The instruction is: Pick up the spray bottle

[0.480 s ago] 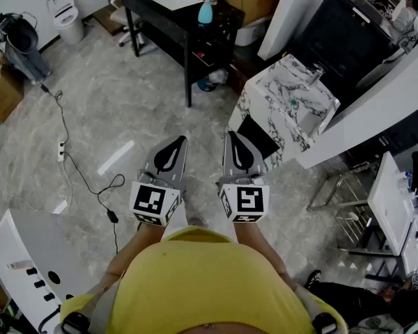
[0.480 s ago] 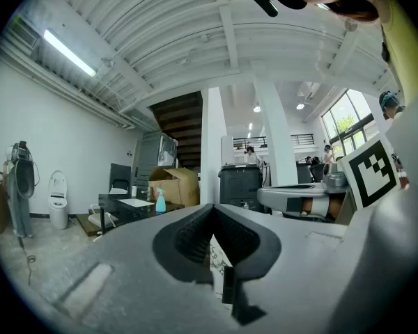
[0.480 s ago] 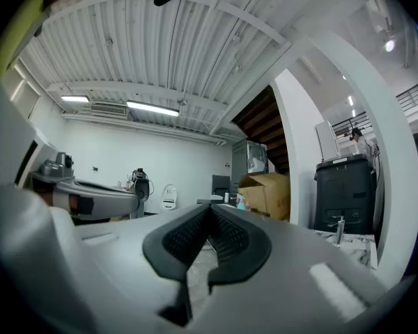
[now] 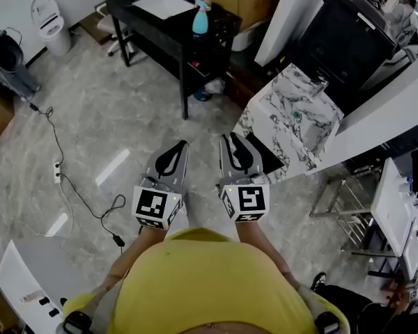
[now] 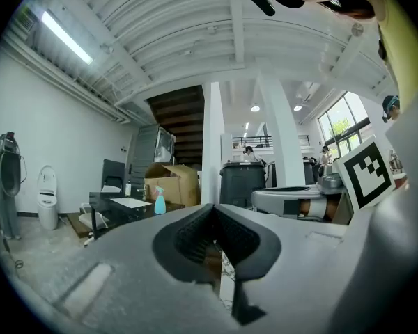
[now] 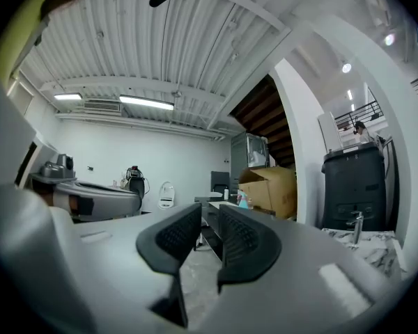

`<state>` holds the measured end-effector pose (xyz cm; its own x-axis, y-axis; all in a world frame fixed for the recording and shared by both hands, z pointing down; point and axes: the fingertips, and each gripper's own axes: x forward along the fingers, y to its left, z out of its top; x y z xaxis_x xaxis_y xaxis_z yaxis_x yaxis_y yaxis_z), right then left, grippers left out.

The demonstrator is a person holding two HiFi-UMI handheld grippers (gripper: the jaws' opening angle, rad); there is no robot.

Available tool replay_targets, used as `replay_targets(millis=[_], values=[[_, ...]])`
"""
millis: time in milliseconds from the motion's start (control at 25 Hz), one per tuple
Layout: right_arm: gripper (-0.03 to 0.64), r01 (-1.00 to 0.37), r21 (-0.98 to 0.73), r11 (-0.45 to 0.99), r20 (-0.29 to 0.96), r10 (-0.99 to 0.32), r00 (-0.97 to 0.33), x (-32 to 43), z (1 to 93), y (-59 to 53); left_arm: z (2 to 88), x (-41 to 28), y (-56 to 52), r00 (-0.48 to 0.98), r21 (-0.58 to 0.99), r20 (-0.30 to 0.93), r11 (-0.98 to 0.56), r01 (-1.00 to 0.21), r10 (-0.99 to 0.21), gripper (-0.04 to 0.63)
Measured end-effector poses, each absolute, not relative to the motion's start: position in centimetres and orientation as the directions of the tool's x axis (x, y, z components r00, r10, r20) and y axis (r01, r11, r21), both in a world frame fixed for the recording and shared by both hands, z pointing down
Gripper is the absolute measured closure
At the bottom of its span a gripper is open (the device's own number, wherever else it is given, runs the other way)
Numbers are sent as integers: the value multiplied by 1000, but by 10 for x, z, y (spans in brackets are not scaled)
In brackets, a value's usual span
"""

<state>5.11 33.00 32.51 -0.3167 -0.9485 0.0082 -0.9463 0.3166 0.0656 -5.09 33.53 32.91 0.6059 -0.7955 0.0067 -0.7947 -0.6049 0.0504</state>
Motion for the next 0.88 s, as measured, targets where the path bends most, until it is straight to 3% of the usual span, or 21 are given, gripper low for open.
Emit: replay_targets(millis=[400,880], values=[[490,-957,57,284,34,-959,-282,16,333,209,332,-79,212,656,49,9,-655,-754,-755,591],[432,-963,62,262,74,-963,-258,0,346,148,344,-97,141,676,87,7,-673,-735,-737,591]])
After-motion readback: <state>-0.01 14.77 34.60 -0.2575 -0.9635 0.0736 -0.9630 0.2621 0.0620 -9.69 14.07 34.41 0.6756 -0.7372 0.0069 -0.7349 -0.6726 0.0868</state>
